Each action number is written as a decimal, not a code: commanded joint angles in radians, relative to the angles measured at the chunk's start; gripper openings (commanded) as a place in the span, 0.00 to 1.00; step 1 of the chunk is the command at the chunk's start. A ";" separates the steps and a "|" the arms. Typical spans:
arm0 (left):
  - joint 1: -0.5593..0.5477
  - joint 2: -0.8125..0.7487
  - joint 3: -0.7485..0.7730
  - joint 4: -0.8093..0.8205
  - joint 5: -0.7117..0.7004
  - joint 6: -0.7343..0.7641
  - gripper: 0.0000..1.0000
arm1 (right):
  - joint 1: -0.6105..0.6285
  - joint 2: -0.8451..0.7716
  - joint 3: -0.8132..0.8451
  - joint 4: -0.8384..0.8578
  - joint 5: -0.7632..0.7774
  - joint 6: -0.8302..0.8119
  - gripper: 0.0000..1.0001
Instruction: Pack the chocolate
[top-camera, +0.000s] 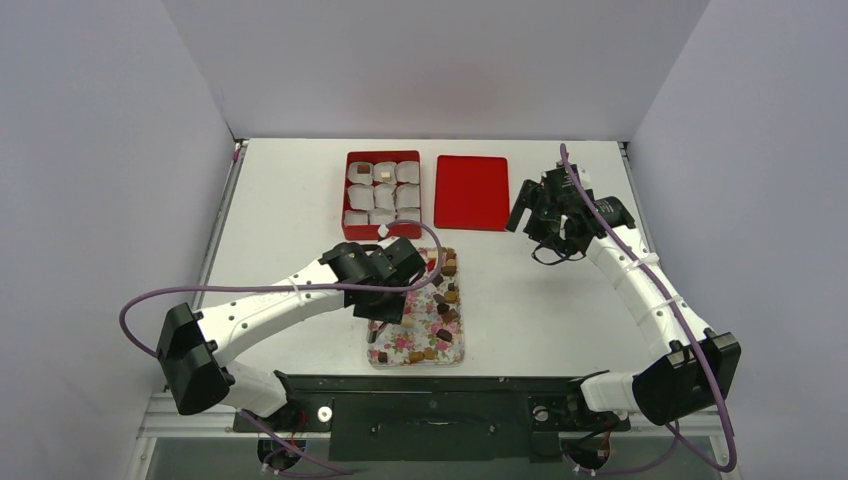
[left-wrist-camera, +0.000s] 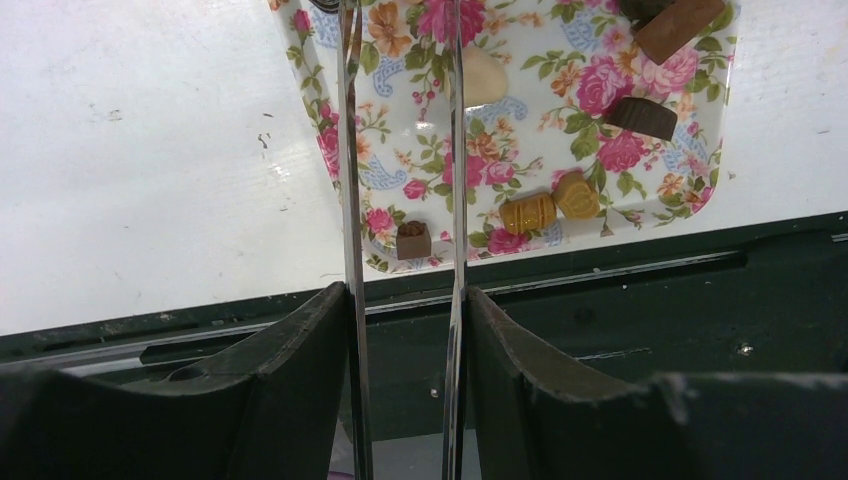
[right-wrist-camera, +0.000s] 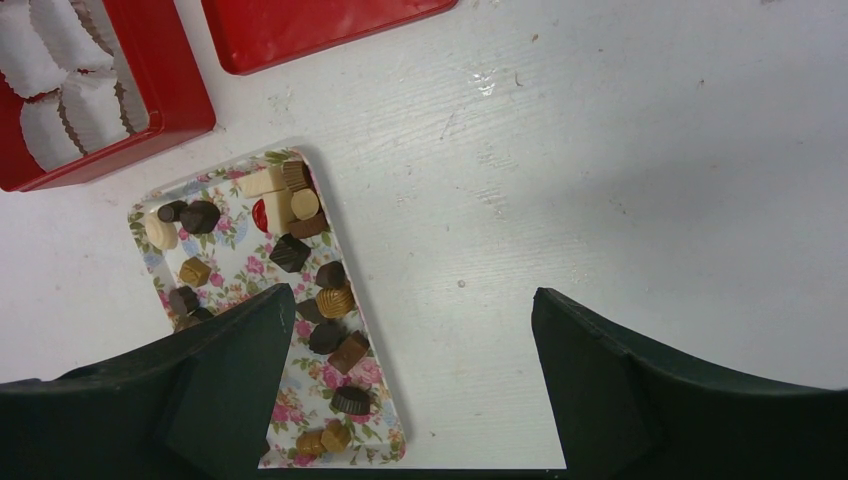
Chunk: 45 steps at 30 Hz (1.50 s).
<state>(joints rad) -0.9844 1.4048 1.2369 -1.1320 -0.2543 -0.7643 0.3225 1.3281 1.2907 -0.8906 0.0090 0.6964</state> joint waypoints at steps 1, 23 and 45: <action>-0.002 -0.017 0.000 0.040 -0.003 -0.012 0.41 | 0.006 -0.037 -0.004 0.032 -0.002 0.009 0.84; -0.002 0.037 0.001 0.079 0.009 0.006 0.40 | 0.006 -0.032 -0.008 0.038 -0.002 0.006 0.84; -0.002 0.054 0.087 0.042 0.002 0.032 0.35 | 0.005 -0.029 0.006 0.041 -0.001 0.003 0.84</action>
<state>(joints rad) -0.9848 1.4616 1.2636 -1.0885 -0.2466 -0.7452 0.3222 1.3281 1.2842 -0.8829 0.0078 0.6964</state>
